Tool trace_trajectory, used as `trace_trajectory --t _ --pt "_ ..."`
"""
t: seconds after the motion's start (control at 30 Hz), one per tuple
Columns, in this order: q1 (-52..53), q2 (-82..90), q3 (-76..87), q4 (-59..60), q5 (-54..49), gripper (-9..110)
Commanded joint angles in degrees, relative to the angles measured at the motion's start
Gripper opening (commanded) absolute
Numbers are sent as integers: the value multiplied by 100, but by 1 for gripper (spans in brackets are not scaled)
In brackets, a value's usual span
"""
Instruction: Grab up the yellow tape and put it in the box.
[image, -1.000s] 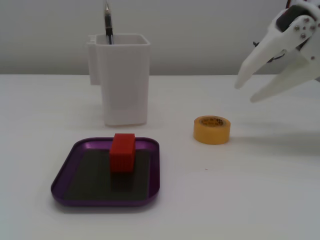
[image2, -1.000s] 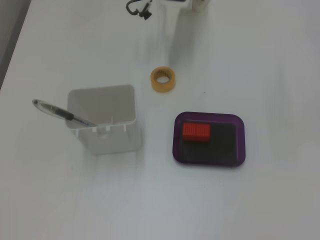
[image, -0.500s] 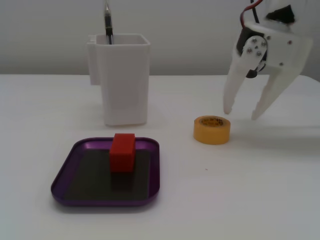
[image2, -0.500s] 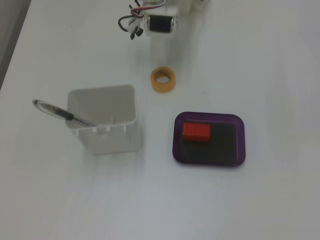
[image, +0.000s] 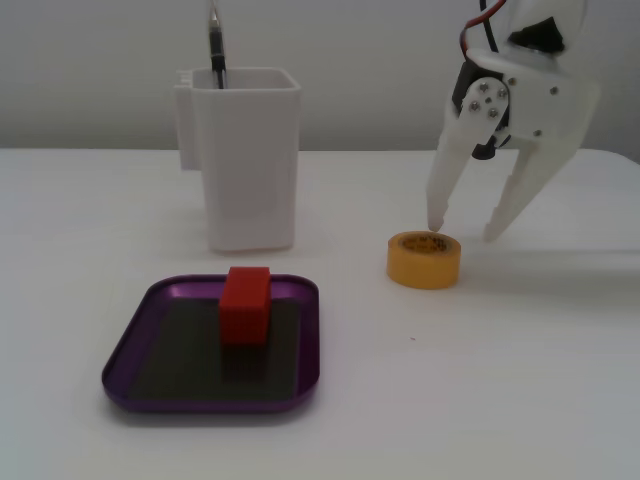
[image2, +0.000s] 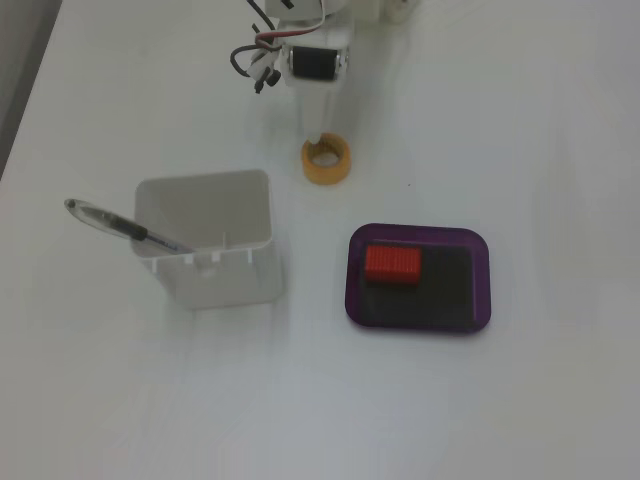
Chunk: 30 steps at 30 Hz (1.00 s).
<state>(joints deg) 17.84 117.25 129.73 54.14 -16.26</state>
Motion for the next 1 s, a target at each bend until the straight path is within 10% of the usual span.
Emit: trace_trajectory --t 0.0,0.97 --pt "-35 18 -211 0 35 13" --pt "-431 -360 -114 -334 35 13"
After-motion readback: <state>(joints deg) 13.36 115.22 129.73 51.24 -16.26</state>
